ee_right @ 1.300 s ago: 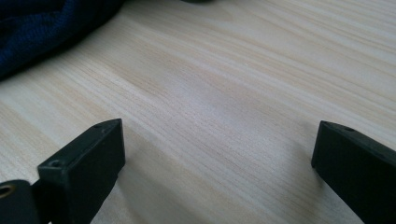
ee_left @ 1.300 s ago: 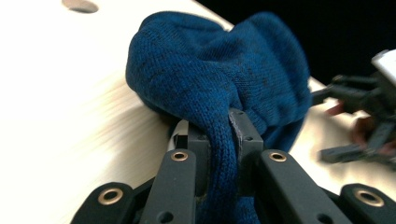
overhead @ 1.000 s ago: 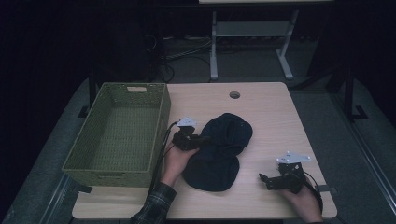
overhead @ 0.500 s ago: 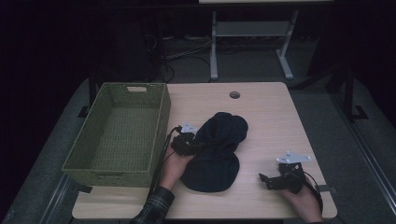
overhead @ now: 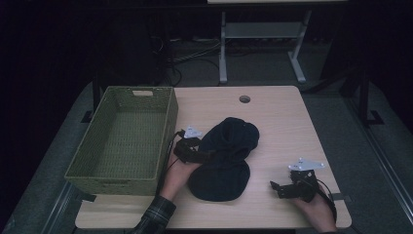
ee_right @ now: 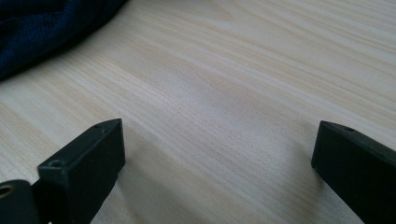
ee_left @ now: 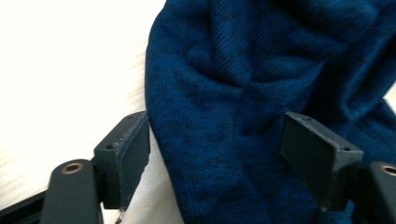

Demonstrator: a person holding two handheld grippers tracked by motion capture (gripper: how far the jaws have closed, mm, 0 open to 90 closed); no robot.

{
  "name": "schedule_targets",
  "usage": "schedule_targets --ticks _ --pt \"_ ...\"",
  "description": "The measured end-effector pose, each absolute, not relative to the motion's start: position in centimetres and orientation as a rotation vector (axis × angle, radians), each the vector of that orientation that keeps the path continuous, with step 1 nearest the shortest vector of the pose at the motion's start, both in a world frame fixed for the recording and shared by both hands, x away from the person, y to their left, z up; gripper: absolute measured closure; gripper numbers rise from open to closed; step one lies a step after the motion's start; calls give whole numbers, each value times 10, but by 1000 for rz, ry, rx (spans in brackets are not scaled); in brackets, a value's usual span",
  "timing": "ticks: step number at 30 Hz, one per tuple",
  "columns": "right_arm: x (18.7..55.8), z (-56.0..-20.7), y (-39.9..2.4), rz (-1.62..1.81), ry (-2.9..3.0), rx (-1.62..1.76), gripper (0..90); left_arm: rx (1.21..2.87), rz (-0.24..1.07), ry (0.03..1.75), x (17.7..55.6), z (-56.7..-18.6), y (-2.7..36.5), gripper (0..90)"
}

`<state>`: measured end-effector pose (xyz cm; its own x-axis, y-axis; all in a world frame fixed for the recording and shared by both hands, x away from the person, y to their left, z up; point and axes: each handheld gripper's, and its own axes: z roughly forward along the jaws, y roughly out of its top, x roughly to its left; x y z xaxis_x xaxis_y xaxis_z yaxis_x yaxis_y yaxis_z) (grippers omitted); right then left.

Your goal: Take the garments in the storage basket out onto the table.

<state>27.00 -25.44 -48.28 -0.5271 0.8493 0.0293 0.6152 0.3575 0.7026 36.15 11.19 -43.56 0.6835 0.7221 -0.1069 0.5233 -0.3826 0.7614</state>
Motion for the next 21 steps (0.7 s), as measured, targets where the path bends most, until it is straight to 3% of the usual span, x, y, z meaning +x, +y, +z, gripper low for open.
schedule_targets --ticks 8,21 --pt "270 -483 -254 960 2286 1289 23 2106 318 909 351 -429 113 184" --pt "273 -478 -255 938 2322 1292 64 2087 261 869 332 -426 120 181"
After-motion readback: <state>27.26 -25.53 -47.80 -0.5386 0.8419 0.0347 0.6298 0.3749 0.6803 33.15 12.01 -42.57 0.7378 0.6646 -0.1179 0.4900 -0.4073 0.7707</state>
